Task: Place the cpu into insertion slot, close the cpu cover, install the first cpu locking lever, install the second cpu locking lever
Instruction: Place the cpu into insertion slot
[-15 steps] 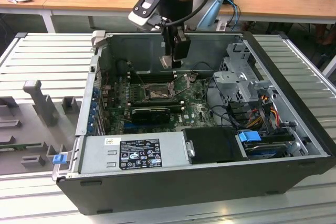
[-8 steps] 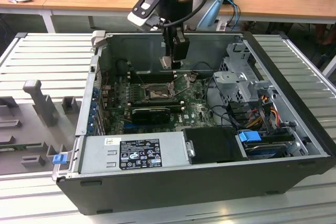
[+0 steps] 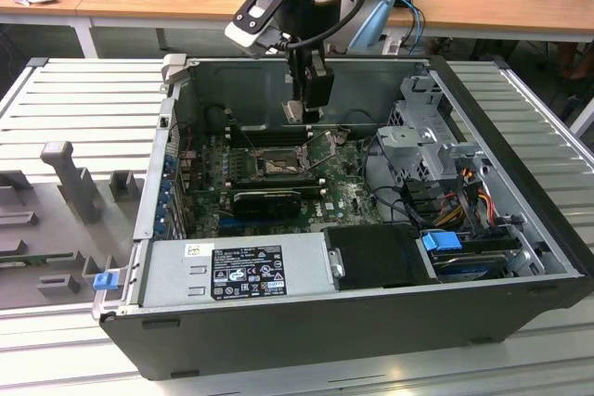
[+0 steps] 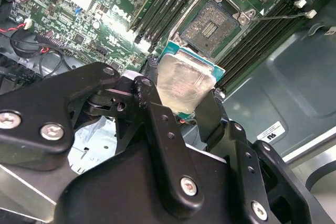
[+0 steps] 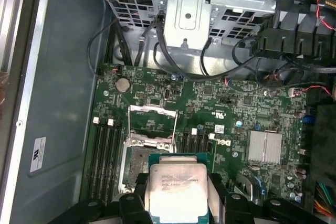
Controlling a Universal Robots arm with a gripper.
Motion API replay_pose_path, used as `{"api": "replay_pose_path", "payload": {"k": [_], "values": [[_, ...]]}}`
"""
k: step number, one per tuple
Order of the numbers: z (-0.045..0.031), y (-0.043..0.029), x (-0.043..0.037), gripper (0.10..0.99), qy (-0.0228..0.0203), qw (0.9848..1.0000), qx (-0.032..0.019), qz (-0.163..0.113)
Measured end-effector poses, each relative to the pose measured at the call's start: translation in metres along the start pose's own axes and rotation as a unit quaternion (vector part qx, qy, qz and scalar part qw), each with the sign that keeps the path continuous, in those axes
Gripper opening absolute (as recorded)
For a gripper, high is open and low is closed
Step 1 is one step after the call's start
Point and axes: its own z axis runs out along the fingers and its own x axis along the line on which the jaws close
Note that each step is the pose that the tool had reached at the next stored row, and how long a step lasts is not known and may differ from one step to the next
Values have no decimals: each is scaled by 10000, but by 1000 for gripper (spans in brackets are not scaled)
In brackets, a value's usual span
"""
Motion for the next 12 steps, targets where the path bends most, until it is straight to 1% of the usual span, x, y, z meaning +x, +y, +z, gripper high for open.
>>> {"api": "replay_pose_path", "payload": {"k": [7,12], "values": [[17,-1,0,529,-7,10000,-1,83],[58,-6,0,529,-31,9994,-5,355]]}}
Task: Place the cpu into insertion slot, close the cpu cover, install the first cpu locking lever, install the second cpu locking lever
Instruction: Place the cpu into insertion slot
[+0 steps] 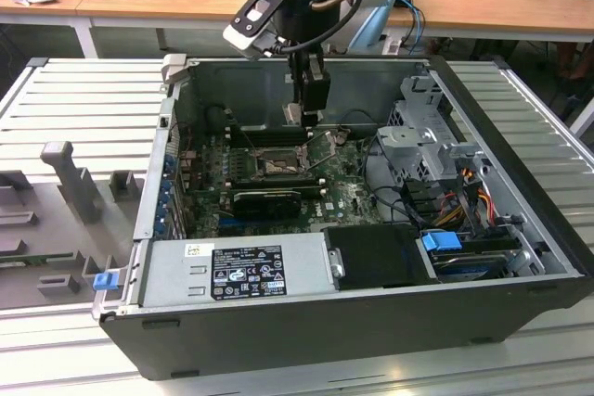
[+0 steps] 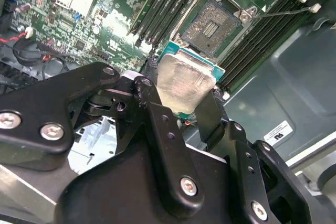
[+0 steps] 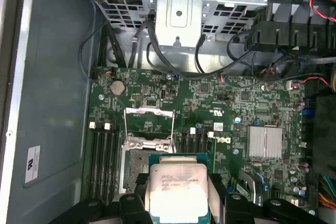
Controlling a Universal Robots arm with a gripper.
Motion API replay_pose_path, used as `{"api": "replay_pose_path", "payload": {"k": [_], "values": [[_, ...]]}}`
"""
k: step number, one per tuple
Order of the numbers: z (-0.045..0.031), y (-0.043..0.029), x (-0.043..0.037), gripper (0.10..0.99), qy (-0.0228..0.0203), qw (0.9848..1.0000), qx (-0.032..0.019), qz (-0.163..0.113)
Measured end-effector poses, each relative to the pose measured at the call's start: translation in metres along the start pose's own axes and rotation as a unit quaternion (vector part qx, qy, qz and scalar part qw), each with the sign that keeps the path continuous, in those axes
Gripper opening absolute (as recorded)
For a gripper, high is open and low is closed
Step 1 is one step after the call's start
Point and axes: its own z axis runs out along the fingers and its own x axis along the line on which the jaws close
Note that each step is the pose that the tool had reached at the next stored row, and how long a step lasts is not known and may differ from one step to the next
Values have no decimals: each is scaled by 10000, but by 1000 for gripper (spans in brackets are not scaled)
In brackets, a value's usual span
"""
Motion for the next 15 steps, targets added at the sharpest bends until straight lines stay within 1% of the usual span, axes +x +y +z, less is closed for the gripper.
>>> {"api": "replay_pose_path", "payload": {"k": [4,6,15], "values": [[21,-2,0,529,-17,9998,-3,193],[27,-3,0,529,-20,9997,-3,235],[61,-6,-1,529,-24,9996,-5,278]]}}
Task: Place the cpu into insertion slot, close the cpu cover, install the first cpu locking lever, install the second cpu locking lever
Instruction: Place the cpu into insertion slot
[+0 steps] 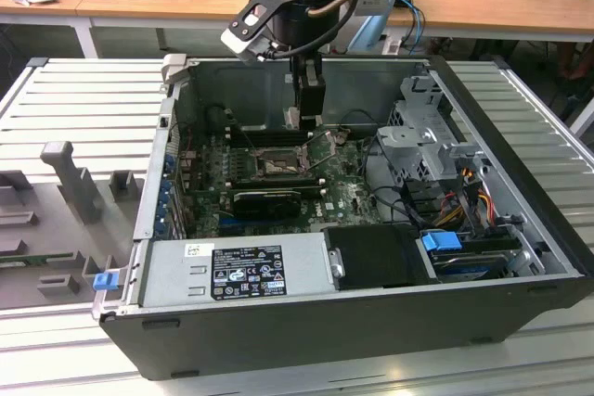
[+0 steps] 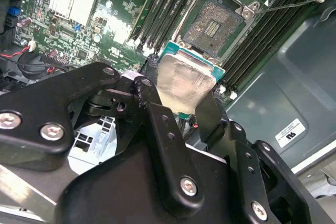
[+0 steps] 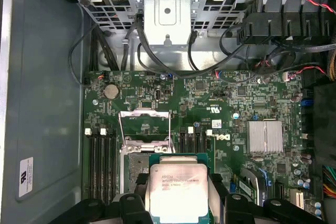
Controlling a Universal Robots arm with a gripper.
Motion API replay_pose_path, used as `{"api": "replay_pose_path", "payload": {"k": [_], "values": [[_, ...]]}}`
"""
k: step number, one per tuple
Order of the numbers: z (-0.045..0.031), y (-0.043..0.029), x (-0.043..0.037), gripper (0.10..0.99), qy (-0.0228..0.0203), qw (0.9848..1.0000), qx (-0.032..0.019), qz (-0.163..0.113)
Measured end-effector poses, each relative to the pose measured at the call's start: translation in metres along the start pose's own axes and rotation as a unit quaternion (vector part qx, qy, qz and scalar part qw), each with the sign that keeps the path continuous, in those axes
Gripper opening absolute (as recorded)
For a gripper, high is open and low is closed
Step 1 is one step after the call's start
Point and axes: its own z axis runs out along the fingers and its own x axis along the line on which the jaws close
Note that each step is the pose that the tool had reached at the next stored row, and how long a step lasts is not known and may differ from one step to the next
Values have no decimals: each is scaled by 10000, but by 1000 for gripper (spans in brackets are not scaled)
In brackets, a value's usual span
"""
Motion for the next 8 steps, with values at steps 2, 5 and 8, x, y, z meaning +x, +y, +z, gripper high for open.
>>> {"api": "replay_pose_path", "payload": {"k": [2,5,8], "values": [[28,-2,0,529,-2,10000,1,0],[42,-4,-1,529,-2,10000,0,2],[54,-5,-1,529,-3,10000,1,3]]}}
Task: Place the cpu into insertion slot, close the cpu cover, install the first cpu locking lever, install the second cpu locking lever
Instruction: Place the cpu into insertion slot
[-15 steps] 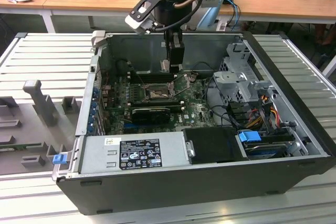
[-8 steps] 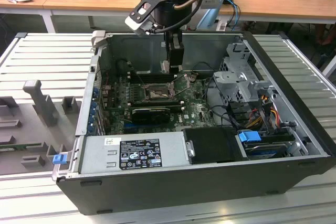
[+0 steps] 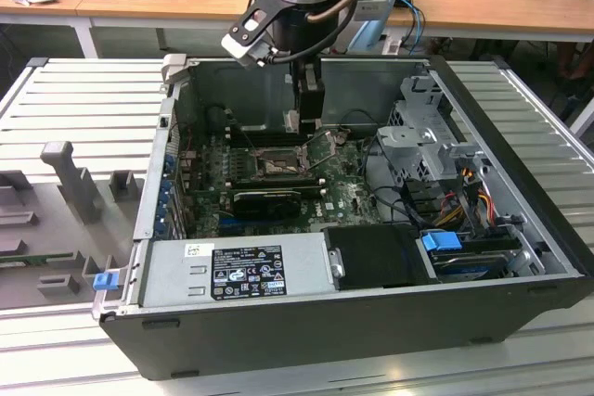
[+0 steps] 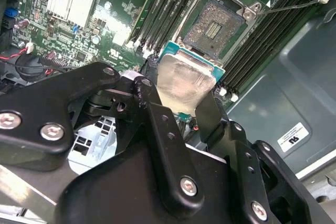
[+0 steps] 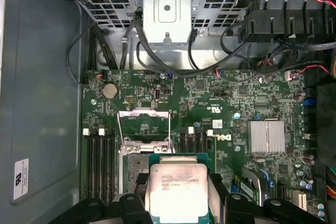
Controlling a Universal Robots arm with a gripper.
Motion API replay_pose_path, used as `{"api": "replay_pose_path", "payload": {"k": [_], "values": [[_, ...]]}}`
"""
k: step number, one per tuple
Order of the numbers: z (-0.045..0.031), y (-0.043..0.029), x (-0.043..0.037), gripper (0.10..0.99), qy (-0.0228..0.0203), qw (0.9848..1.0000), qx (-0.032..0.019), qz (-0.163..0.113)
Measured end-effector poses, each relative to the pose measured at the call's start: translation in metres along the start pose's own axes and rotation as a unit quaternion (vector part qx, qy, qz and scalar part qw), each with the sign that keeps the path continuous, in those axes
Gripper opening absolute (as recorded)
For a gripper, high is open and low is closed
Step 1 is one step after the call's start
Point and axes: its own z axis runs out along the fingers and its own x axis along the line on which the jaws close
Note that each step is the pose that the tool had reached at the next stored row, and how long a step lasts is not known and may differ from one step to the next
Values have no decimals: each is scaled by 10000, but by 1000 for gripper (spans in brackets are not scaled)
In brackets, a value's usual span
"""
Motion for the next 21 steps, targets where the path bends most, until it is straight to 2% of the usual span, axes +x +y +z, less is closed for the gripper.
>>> {"api": "replay_pose_path", "payload": {"k": [9,13,17,20,21], "values": [[41,-3,-1,529,1,10000,-1,9],[101,-9,-1,529,0,10000,14,11],[203,-17,-3,529,1,10000,15,-4],[223,-19,-3,529,12,10000,17,-29],[227,-19,-4,529,29,10000,17,-31]]}}
